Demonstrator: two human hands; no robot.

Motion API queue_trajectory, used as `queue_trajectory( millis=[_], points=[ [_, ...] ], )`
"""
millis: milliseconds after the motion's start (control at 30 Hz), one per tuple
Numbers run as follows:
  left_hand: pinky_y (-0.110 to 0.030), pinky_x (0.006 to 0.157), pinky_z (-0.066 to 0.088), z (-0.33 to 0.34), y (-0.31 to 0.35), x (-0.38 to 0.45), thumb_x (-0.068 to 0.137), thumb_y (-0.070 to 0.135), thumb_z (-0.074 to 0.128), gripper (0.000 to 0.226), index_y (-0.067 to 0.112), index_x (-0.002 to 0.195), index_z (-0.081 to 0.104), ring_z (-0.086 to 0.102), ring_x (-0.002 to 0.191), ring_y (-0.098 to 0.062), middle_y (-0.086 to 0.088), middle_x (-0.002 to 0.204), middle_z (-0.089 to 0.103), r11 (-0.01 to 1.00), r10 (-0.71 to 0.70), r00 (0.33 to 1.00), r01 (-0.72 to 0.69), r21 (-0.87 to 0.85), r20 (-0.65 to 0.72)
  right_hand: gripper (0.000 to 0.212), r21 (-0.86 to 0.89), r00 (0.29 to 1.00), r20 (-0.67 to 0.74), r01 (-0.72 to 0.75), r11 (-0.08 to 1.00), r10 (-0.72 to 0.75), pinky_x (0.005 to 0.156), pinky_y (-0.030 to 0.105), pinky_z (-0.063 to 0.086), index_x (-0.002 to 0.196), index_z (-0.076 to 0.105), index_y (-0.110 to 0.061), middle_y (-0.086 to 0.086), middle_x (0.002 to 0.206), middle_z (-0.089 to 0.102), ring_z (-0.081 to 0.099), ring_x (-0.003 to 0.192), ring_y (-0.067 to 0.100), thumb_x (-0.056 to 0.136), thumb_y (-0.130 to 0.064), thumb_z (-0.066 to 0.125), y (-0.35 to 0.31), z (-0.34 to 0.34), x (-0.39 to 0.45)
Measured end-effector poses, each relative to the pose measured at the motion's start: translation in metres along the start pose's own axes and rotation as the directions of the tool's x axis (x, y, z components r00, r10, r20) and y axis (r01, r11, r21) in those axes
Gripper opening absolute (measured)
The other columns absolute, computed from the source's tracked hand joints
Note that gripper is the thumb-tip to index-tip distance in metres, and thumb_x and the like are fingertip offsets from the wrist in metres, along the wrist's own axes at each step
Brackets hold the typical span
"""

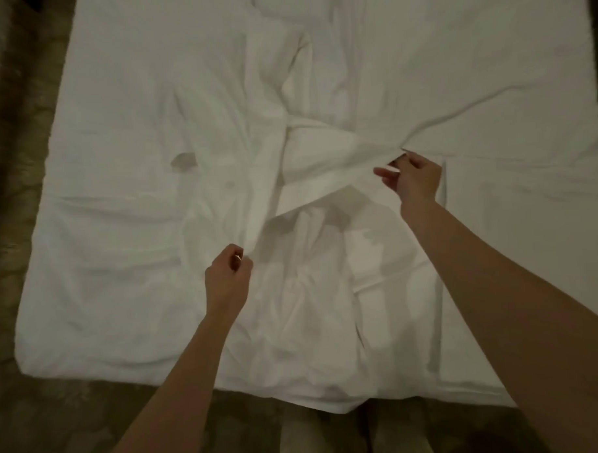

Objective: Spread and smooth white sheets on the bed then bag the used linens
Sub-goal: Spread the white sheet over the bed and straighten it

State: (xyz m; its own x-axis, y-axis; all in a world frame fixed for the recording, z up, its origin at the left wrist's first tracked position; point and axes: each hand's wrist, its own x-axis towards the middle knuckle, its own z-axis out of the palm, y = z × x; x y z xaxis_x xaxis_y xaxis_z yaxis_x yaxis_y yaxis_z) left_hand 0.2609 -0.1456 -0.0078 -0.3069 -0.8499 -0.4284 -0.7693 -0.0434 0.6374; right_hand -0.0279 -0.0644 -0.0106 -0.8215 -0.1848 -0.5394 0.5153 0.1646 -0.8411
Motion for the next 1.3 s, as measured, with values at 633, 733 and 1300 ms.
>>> queue_trajectory(
  millis=[633, 733, 1300],
  points=[
    [-0.009, 0.058, 0.040, 0.075, 0.065, -0.041, 0.090, 0.010, 0.063, 0.007, 0.015, 0.085, 0.063, 0.056, 0.066, -0.011, 0.006, 0.073, 0.063, 0.995, 0.090, 0.979, -0.079, -0.069, 0.185, 0.014, 0.395, 0.908, 0.034, -0.395, 0.830, 0.417, 0.076, 0.031, 0.048, 0.101, 0.053, -0.019, 0.006, 0.109, 0.063, 0.064, 0.089, 0.020, 0.098, -0.030, 0.046, 0.030, -0.140, 0.007],
    [-0.019, 0.065, 0.044, 0.093, 0.086, -0.050, 0.091, 0.013, 0.065, 0.009, 0.020, 0.085, 0.062, 0.059, 0.067, -0.005, 0.007, 0.075, 0.064, 0.979, 0.159, 0.939, -0.111, -0.168, 0.305, 0.049, 0.373, 0.885, 0.207, -0.466, 0.802, 0.418, 0.093, 0.034, 0.044, 0.118, 0.056, -0.018, -0.002, 0.110, 0.064, 0.063, 0.103, 0.016, 0.089, -0.056, 0.052, 0.029, -0.134, 0.011],
    [-0.009, 0.048, 0.043, 0.068, 0.086, -0.057, 0.100, 0.018, 0.051, 0.021, 0.002, 0.111, 0.055, 0.057, 0.073, -0.008, -0.003, 0.082, 0.057, 0.819, -0.302, 0.907, 0.089, -0.567, -0.293, 0.035, 0.210, 0.937, -0.274, -0.163, 0.964, 0.218, 0.071, 0.035, 0.048, 0.060, 0.046, -0.015, 0.004, 0.066, 0.047, 0.049, 0.071, 0.019, 0.093, -0.014, 0.060, 0.011, -0.165, 0.055]
  ],
)
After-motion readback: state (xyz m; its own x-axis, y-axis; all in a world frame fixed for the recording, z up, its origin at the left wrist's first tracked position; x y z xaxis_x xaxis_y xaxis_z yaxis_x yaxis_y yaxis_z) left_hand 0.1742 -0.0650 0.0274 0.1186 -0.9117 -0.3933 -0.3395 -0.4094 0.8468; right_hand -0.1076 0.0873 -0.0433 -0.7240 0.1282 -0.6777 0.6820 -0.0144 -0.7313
